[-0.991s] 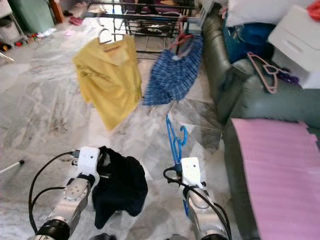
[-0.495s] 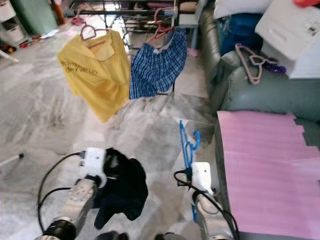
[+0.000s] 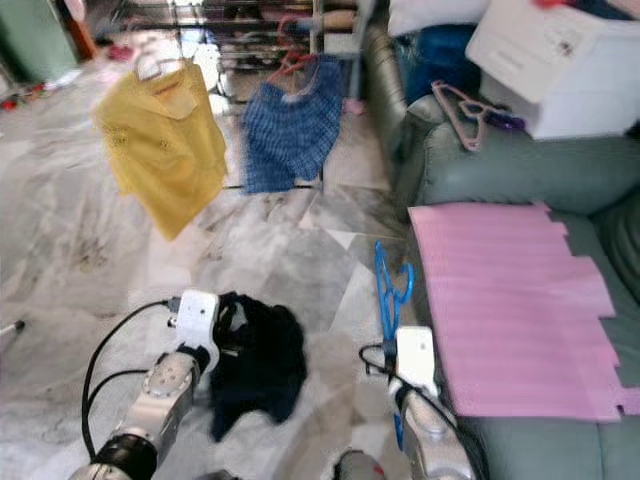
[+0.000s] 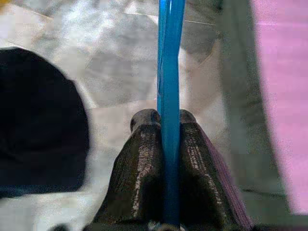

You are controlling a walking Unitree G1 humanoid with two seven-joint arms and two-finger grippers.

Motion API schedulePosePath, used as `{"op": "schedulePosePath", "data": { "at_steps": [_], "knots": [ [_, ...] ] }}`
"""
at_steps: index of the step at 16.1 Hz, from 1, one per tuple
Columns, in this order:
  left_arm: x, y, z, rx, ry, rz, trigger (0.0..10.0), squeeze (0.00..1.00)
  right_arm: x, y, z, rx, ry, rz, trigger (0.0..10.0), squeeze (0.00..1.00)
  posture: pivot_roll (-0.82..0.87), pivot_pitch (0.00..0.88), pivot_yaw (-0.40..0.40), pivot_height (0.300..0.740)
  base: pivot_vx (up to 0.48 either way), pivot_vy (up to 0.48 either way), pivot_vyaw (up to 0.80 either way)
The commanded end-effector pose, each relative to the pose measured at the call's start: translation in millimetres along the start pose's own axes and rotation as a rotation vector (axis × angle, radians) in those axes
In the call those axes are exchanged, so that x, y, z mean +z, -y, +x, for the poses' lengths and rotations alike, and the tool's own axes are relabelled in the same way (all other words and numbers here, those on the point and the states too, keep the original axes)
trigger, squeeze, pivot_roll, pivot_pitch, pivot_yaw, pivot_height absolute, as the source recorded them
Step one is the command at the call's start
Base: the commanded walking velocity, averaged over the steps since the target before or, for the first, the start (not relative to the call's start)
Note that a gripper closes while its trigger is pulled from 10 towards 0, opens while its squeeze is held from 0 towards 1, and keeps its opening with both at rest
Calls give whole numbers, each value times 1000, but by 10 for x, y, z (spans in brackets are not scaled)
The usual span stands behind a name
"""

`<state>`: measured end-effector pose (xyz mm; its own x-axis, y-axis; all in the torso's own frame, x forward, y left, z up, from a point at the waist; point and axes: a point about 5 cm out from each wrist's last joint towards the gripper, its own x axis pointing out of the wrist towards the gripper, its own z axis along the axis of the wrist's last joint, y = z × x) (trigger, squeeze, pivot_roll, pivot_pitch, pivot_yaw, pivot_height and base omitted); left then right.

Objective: Hang hanger

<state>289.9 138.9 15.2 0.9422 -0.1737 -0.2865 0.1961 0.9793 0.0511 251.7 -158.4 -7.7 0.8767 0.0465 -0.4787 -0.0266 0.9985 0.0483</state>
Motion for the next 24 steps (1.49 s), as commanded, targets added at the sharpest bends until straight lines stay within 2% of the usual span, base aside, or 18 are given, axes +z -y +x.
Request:
{"op": "schedulePosePath", "data": {
  "at_steps": [1,10,16,18,24],
  "knots": [
    [15,-37,1,4,7,8,10000,0,55,-41,11,10,21,0,10000,0,-114,160,9,740,0,480,0],
    [10,-3,-16,-25,22,26,10000,0,60,-71,5,14,32,3,10000,0,-104,167,3,740,0,480,0],
    [2,11,-25,-30,23,26,10000,0,66,-85,18,20,31,-2,10000,0,-96,163,-3,740,0,480,-372],
    [35,24,-35,-45,60,24,10000,0,67,-87,23,23,31,-4,10000,0,-93,163,-3,740,0,0,0],
    [15,51,-63,-86,67,4,10000,0,41,-107,16,28,26,-9,10000,0,-87,167,-3,740,0,0,0]
  ]
}}
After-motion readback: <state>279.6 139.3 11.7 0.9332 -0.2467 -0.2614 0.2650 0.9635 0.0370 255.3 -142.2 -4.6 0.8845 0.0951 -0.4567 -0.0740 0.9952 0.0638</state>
